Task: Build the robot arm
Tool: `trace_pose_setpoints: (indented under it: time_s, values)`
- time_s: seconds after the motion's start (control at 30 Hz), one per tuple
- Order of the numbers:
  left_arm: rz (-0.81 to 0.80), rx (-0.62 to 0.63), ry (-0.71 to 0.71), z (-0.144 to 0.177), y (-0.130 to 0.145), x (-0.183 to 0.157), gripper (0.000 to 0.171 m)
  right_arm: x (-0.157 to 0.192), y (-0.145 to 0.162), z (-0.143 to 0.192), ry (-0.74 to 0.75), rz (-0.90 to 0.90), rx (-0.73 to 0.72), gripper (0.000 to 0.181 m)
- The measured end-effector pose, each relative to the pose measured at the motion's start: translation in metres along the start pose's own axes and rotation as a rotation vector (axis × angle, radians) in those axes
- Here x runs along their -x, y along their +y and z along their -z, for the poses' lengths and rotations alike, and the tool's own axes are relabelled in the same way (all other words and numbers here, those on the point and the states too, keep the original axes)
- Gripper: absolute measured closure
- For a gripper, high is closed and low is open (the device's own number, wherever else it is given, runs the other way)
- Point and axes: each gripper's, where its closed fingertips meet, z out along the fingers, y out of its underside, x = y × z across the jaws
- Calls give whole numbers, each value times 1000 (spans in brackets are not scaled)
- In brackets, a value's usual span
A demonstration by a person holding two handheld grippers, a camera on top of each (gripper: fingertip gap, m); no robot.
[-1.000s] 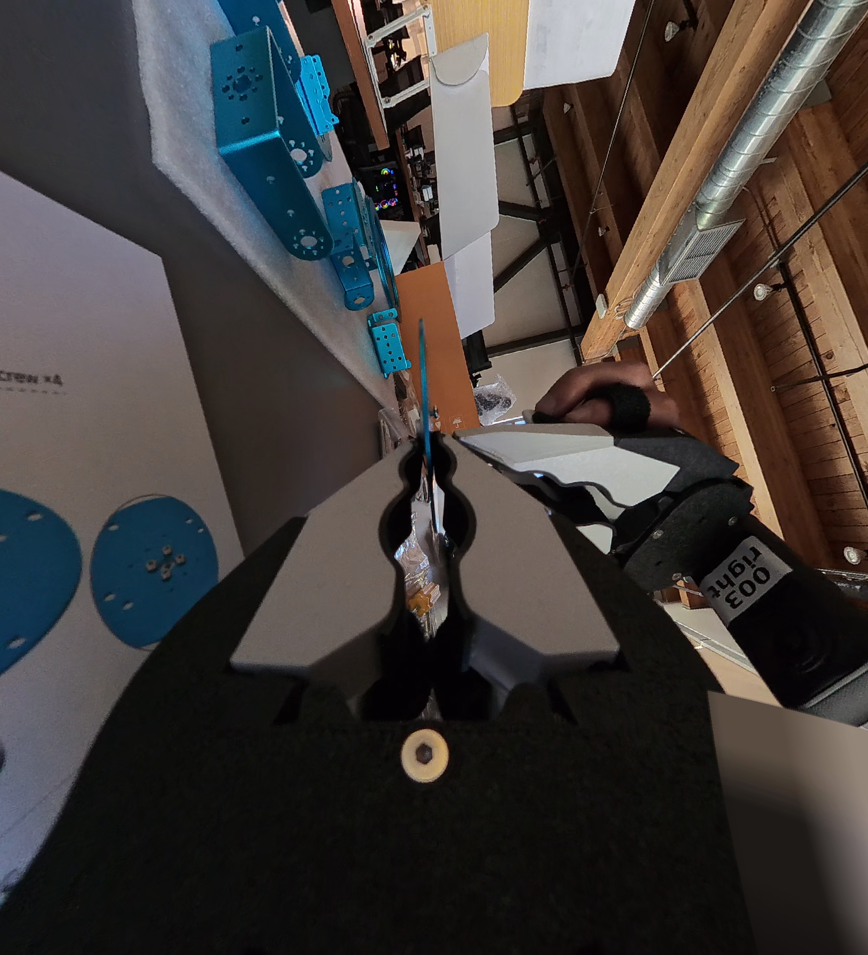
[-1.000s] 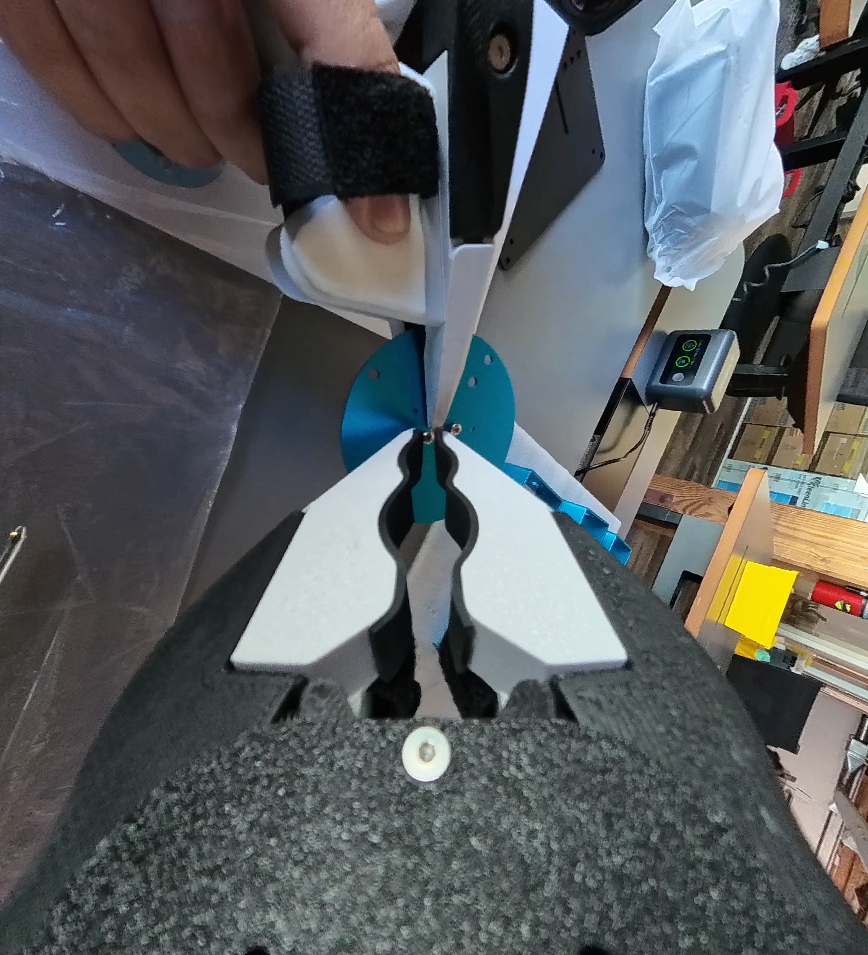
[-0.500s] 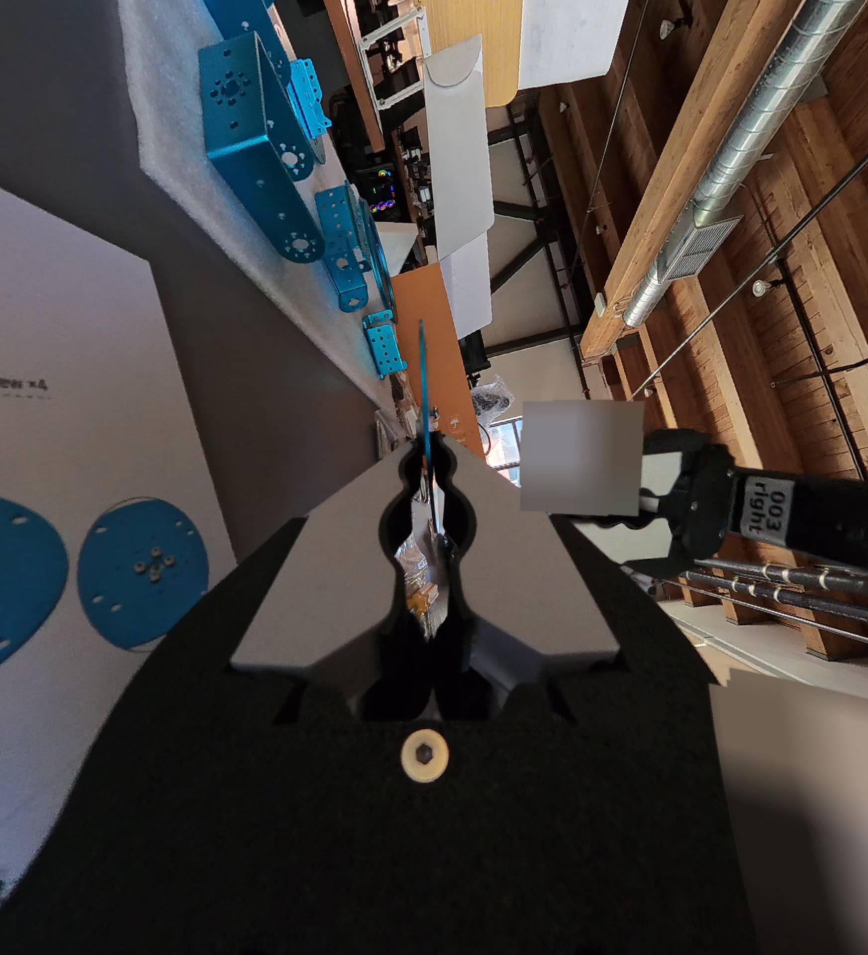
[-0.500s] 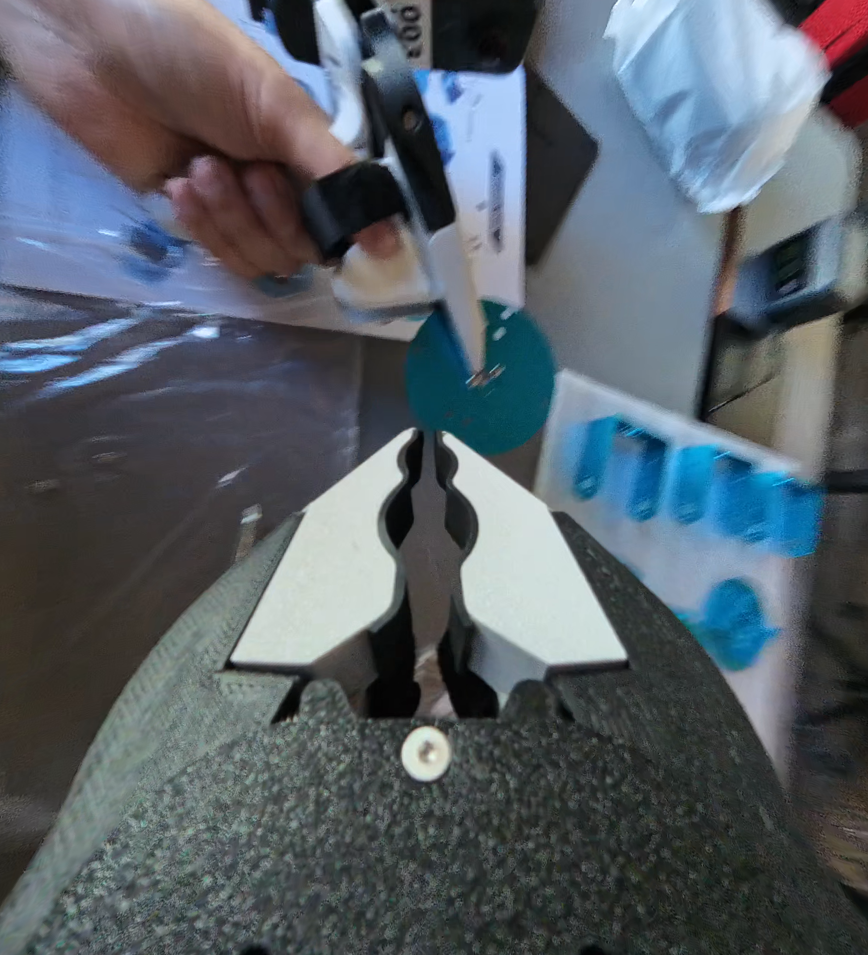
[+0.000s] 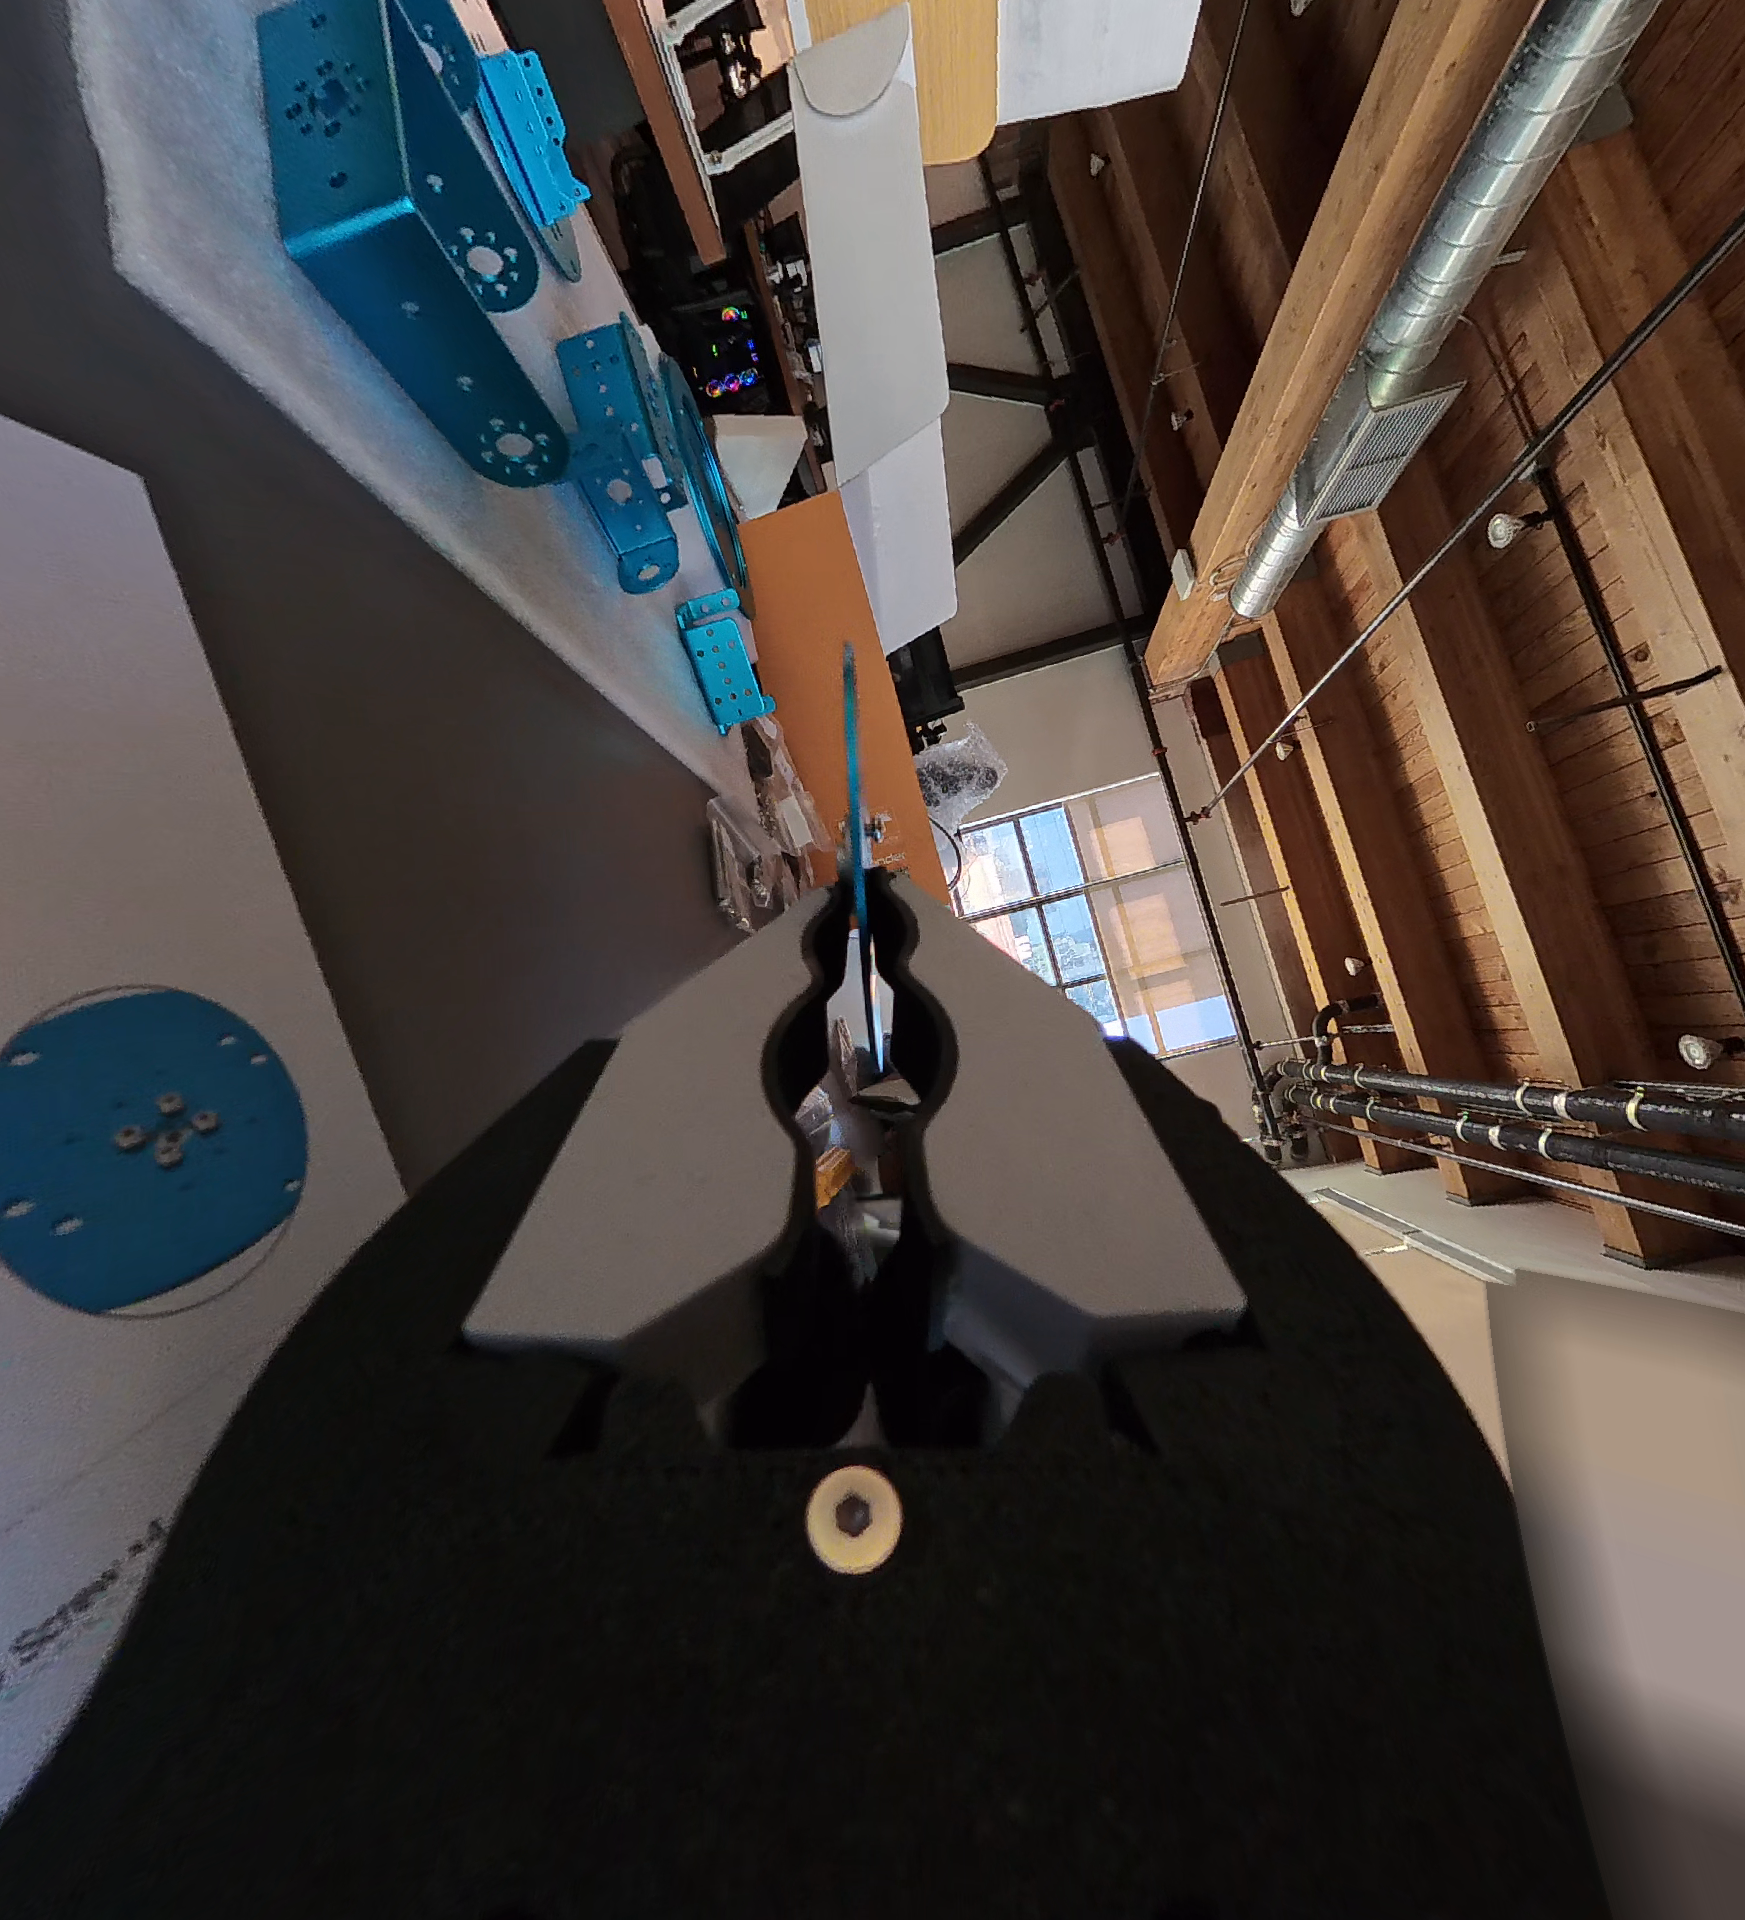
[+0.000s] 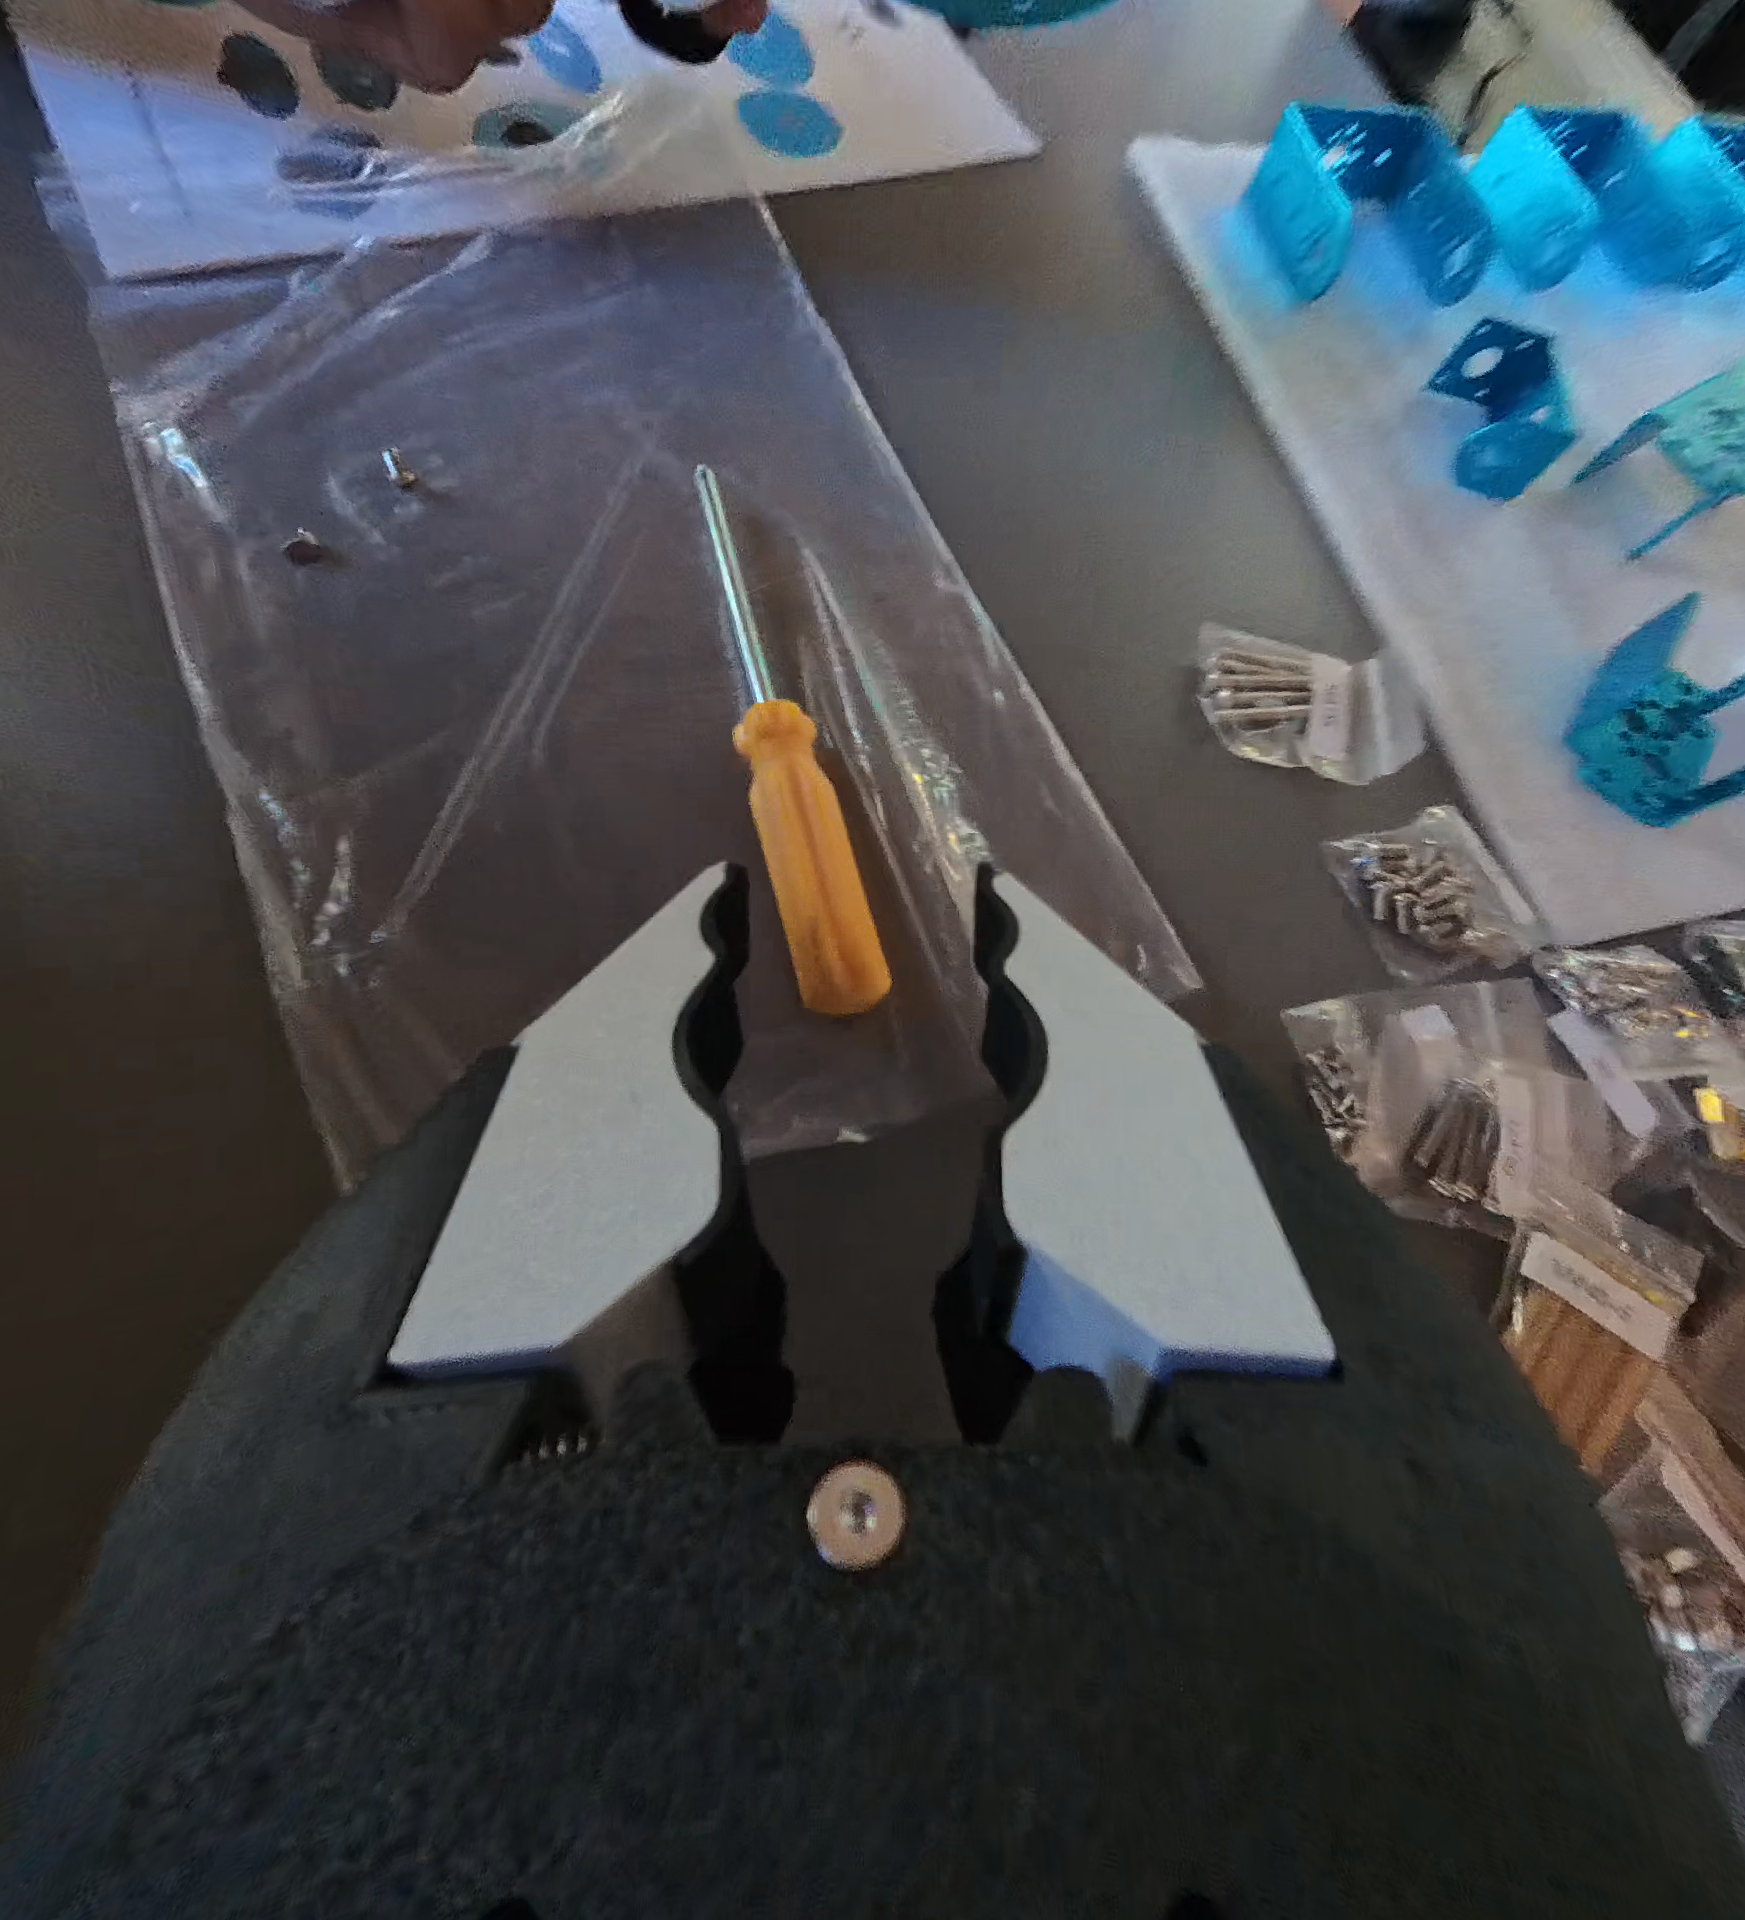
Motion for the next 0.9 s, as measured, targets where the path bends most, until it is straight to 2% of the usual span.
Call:
trace_pose_setpoints:
  time_s: [0.07, 0.17, 0.27, 0.37, 0.5, 0.6, 0.67, 0.77, 0.9]
  values:
    - [-3, 5, 2, -1, 2, -1, 169, -2, 6, 1, -4, -9, -10, 146]
    - [-6, 10, 9, -1, 3, -3, 168, 9, 12, 1, -106, -24, 18, 145]
    - [-10, 17, 8, -2, 4, -2, 169, 12, 20, -4, -131, -4, 80, 146]
    - [-5, 28, 1, -4, 8, 1, 168, 11, 17, -9, -128, 18, 75, 164]
    - [-10, 36, -5, -5, 10, 2, 168, 6, -1, -5, -87, 95, 32, 164]
    - [-21, 33, -13, -5, 10, 2, 169, 1, -29, 12, -92, 214, 129, 164]
    - [-25, 36, -20, -5, 11, 3, 168, -6, -65, 28, -69, 375, 209, 164]
    - [-31, 39, -20, -5, 12, 2, 169, -18, -130, 47, 4, 700, 343, 164]
    - [-38, 39, -26, -5, 12, 3, 169, -30, -194, 42, 76, 1133, 556, 164]
